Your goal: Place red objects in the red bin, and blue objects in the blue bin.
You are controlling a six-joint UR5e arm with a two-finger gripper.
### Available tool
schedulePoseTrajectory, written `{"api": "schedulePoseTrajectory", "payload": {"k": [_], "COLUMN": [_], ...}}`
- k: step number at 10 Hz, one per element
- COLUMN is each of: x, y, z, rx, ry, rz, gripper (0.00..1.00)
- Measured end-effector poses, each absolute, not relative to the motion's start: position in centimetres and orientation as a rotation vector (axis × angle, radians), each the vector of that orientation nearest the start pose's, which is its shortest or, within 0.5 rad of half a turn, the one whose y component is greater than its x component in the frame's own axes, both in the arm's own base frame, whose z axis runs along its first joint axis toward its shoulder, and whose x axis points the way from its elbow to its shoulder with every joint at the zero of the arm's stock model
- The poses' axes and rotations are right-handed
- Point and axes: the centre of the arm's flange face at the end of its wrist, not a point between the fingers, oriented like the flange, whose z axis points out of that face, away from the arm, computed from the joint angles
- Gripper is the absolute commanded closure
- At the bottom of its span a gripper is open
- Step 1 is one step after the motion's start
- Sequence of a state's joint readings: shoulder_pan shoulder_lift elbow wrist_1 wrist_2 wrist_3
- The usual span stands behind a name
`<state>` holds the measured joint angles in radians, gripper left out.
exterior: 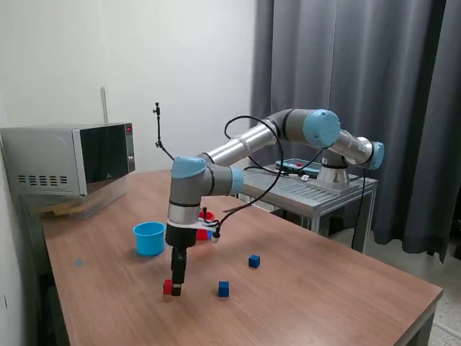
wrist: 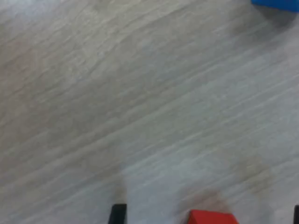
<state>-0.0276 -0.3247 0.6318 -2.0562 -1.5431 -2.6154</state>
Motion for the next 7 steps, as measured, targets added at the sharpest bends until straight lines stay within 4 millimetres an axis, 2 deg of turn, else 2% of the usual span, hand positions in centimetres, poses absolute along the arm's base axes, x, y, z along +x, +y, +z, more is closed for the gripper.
{"api": "schedulePoseTrajectory", "payload": {"k": [4, 7], "x": [-88.7, -89.2], "y": [-10.7, -10.4], "z": [7.9, 8.9], "rx": [-1.549, -1.563], "ry": [2.840, 2.835], "rz": [0.129, 0.181], "gripper": [0.00, 0.00]}}
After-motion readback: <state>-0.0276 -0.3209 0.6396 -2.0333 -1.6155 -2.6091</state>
